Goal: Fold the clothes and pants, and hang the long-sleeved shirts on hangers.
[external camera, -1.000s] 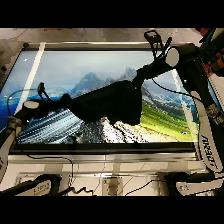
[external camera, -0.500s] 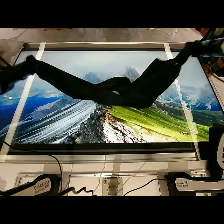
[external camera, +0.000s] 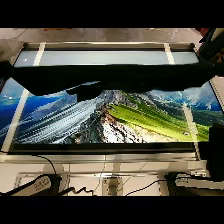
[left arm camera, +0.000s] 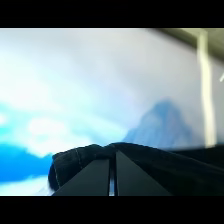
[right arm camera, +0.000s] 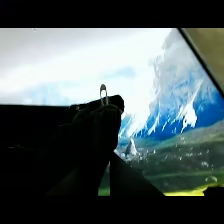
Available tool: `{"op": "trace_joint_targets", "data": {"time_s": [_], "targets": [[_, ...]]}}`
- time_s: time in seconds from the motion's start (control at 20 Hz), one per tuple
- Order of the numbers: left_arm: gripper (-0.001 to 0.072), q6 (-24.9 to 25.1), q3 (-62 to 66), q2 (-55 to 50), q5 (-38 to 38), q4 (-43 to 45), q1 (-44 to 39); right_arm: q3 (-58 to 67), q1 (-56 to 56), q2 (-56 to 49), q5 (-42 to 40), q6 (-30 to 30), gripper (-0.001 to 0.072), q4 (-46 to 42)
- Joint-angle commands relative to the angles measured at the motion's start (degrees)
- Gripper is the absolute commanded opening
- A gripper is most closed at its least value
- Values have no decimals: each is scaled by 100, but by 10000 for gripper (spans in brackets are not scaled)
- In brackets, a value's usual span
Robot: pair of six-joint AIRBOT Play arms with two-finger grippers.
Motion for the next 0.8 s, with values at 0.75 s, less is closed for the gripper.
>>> {"op": "trace_joint_targets", "data": {"time_s": [0.75], "targets": [[26,-673,-3211,361,-2732,4828,155,-5796,-291,1904,1735,-1364,41,-911]]}}
